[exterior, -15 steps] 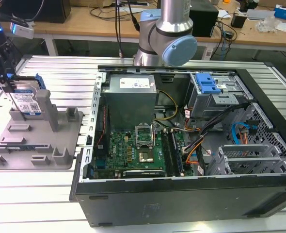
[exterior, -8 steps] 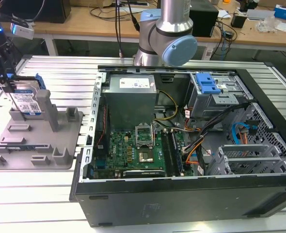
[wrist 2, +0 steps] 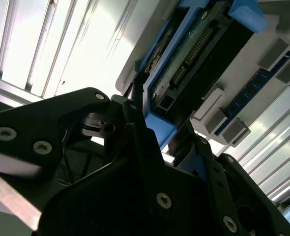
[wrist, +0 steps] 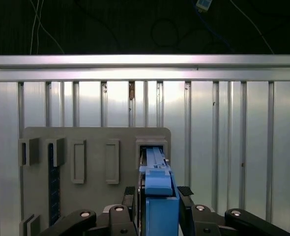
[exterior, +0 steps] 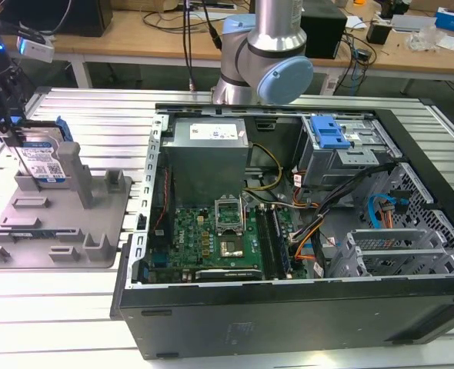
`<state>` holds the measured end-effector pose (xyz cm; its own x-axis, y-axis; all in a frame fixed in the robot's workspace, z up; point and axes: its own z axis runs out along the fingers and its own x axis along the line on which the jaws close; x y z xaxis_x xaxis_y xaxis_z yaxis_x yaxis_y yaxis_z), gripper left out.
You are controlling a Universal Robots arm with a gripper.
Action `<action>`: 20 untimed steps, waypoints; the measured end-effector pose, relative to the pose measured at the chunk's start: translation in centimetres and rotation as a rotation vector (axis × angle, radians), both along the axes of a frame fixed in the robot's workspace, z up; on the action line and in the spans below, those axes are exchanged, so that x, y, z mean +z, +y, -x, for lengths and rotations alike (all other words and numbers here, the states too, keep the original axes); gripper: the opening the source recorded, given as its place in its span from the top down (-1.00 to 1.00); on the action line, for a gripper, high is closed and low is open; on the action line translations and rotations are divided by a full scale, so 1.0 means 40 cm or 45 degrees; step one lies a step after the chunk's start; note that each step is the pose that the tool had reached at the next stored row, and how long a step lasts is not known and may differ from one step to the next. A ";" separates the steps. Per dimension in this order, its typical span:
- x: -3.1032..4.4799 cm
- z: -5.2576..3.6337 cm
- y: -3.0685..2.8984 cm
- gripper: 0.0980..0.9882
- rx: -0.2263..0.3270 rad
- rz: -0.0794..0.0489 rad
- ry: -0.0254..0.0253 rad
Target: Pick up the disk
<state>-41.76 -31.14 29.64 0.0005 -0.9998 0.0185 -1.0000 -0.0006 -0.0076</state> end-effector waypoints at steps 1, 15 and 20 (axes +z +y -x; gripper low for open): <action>0.000 0.000 0.000 0.20 0.000 0.000 0.0000; 0.000 0.000 0.000 0.39 -0.001 0.000 0.0000; 0.039 0.000 0.000 0.39 -0.001 0.000 0.0000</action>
